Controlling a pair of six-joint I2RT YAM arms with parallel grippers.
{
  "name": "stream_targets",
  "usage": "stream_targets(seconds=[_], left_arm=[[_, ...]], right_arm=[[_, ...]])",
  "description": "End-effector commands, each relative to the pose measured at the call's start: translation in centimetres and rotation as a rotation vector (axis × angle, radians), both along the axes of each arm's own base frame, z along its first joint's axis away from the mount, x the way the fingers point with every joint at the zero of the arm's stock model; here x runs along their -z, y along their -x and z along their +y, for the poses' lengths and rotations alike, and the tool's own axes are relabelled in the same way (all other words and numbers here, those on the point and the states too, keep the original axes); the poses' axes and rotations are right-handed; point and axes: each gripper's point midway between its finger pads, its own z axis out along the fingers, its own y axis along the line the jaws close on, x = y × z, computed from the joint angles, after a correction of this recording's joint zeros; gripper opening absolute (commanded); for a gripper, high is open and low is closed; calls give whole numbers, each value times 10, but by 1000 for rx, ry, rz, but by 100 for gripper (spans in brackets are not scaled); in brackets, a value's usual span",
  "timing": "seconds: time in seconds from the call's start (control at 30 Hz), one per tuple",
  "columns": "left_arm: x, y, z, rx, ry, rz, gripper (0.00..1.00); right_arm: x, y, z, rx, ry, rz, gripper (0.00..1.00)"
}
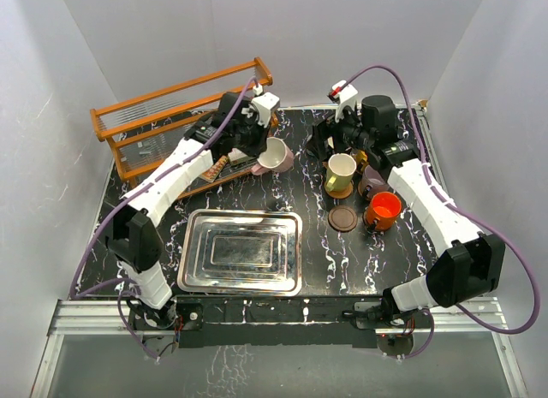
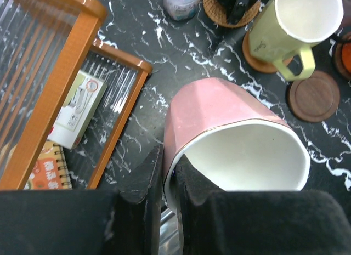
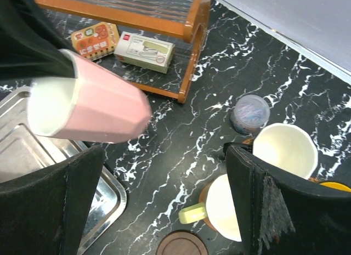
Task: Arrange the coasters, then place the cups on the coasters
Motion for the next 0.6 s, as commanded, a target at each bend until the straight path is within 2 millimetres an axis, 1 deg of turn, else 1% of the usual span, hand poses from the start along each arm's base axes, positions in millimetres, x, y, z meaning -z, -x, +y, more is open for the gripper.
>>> stream_targets(seconds=[0.0, 0.03, 0.07, 0.1, 0.23, 0.37, 0.47, 0.57], left_arm=[[-57, -21, -28, -68, 148, -141, 0], [-57, -22, -32, -90, 148, -148, 0], [-59, -27, -32, -132, 138, -168, 0], [-58, -27, -36, -147, 133, -175, 0], [-58, -33, -37, -270, 100, -230, 0], [-58, -31, -43, -312, 124, -224, 0], [-58, -29, -46, -338, 142, -217, 0], [-58, -27, -48, -368, 162, -209, 0]], right_arm=[[-37, -2, 16, -18, -70, -75, 92], [-37, -1, 18, -21, -75, -70, 91], [-37, 1, 20, -25, -80, -64, 91], [-36, 1, 22, -26, -83, -57, 90], [-32, 3, 26, -18, -99, -20, 86], [-22, -3, 27, 36, -101, 34, 77], [-13, -11, 22, 99, -90, 59, 69], [-3, -16, 18, 146, -75, 77, 64]])
